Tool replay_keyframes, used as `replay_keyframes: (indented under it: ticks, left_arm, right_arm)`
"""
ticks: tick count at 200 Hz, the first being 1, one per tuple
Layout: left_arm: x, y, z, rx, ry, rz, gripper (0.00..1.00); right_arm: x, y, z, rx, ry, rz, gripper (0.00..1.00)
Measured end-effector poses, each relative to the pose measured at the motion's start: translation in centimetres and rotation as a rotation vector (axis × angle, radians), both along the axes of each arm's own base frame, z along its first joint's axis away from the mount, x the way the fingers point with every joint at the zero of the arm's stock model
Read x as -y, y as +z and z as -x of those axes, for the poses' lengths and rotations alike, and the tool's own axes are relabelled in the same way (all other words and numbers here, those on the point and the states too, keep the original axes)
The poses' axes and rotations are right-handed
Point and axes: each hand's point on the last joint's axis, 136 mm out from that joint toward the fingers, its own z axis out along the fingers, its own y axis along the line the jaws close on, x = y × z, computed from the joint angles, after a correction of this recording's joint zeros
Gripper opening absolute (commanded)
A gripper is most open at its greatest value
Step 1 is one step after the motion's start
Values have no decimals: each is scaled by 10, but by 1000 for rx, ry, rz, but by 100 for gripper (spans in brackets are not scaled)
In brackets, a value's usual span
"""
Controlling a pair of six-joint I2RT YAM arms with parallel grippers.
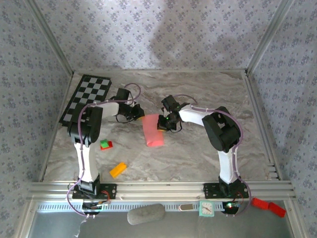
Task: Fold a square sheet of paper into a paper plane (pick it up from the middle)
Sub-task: First fold the square sheet of paper in half at the center of the table.
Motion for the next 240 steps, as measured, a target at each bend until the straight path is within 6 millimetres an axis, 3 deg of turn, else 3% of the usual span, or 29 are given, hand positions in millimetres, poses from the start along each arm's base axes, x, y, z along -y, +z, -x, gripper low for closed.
replay_keyframes:
  ticks: [67,101,116,128,139,174,207,240]
  left_arm:
    - [-15,5,-13,4,26,-55,9]
    - [-21,51,4,87,53,-54,10]
    - [-12,73,20,126,51,-24,10]
    - [-2,79,34,131,38,-4,10]
    - [8,75,50,109,21,9,10]
    - [30,37,96,-51,-43,6,8]
    - [33,18,110,-119,-64,-20,8]
    - [21,-2,116,-164,-58,-97,7]
  right_arm:
    - [0,0,0,-1,1,-2,7]
    - [0,0,0,-1,0,-2,7]
    - [0,0,0,-1,0,-1,7]
    - [0,0,0,-1,0,-2,7]
    - [0,0,0,-1,0,-2,7]
    - [0,0,0,-1,0,-2,7]
    - [0,0,0,-2,0,-2,7]
    - [0,0,0,-2,0,-2,7]
